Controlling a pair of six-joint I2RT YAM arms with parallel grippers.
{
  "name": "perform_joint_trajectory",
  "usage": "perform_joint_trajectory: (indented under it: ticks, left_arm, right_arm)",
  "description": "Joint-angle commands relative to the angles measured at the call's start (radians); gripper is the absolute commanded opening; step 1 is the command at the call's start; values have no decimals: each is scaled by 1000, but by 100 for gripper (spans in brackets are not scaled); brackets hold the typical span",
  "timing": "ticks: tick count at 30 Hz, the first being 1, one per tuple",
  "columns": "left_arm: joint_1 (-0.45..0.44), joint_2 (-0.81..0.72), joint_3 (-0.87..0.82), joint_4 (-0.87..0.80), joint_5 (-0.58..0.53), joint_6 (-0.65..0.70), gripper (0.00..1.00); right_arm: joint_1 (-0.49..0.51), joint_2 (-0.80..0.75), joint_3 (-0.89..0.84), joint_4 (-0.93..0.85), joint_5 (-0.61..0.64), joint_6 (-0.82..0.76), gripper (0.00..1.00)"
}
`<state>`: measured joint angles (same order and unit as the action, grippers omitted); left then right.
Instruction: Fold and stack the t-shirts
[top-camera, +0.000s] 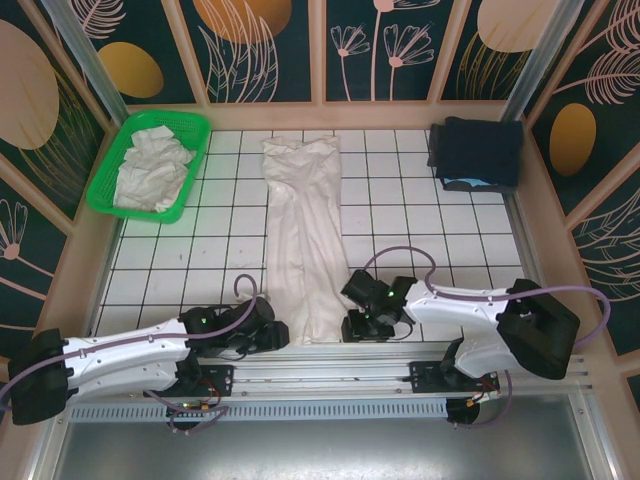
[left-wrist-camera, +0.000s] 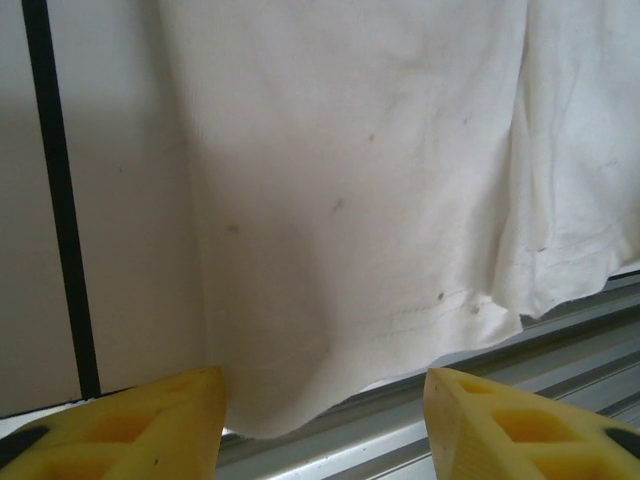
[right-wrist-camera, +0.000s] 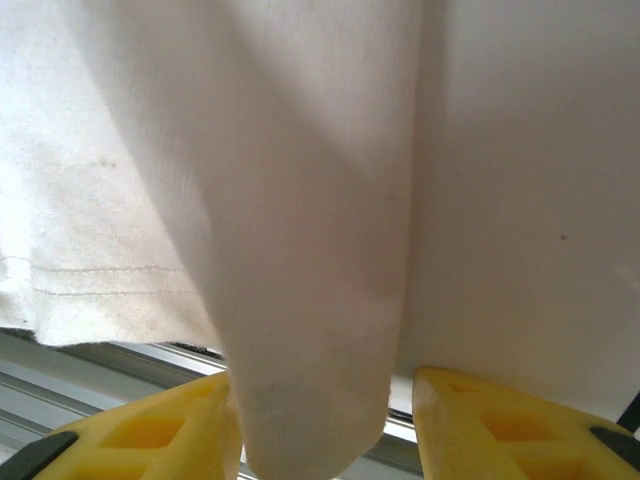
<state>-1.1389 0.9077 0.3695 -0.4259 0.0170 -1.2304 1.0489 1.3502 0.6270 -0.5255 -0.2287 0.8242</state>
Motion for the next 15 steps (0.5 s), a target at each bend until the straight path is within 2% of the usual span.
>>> perform_joint_trajectory:
  ticks: [1, 6, 9, 15]
  left_arm:
    - [-7, -10, 14, -48, -4, -26, 57]
    - [-6, -8, 25, -119, -23, -23, 62]
    - [-7, 3, 19, -87, -27, -17, 62]
    - [-5, 44, 4, 29, -5, -6, 50]
  right_arm:
    - [2, 32, 52, -3, 23, -22, 47]
    - [-10, 54, 108, -25, 38, -56, 47]
    - [-16, 66, 122, -39, 48, -69, 47]
    - [-16, 75, 107, -39, 47, -67, 47]
